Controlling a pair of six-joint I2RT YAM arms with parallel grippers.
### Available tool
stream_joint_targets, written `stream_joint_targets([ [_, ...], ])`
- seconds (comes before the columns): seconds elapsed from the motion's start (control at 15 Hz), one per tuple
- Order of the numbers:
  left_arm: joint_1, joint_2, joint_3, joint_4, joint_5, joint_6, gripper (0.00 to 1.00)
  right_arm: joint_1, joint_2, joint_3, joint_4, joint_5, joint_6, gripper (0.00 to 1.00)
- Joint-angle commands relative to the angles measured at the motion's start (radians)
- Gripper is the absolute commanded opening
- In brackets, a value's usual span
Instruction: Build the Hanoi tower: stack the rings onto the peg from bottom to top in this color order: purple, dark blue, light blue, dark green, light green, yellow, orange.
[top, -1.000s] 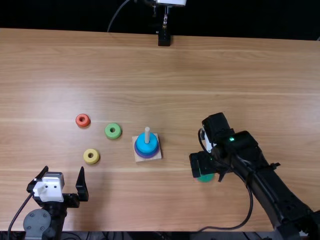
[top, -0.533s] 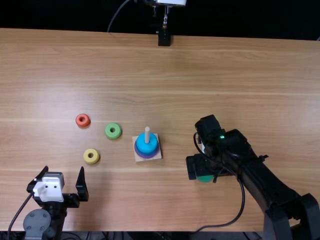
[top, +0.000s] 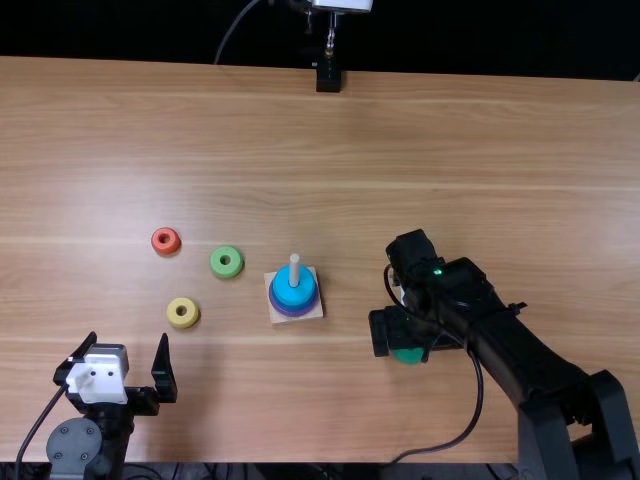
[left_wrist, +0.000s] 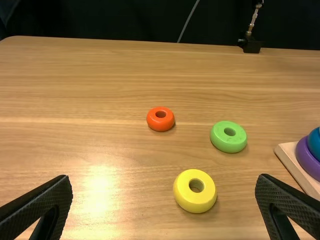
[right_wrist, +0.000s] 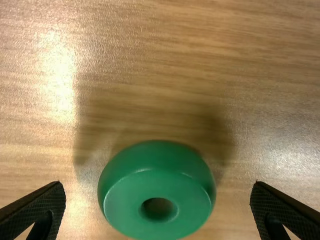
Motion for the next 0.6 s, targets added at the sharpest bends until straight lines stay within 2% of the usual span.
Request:
stream_joint_targets([
  [0.0,0.008,-0.012,-0.101,-0.084,0.004,0.01,1.0,0.013,0.01,-0.016,0.004,0.004,0.017,1.0],
  [0.2,0.008,-0.012,-0.101,-0.084,0.004,0.01,1.0,0.031,0.01,-0.03,0.004,0.004,0.024,1.0],
  [0.33,0.008,-0.012,-0.101,-0.084,0.004,0.01,1.0,0.034,0.01,-0.039,0.004,0.002,0.07,1.0],
  [0.53,0.008,-0.012,-0.101,-0.084,0.004,0.01,1.0,0.034,0.008,-0.038,0.004,0.004,0.077,1.0],
])
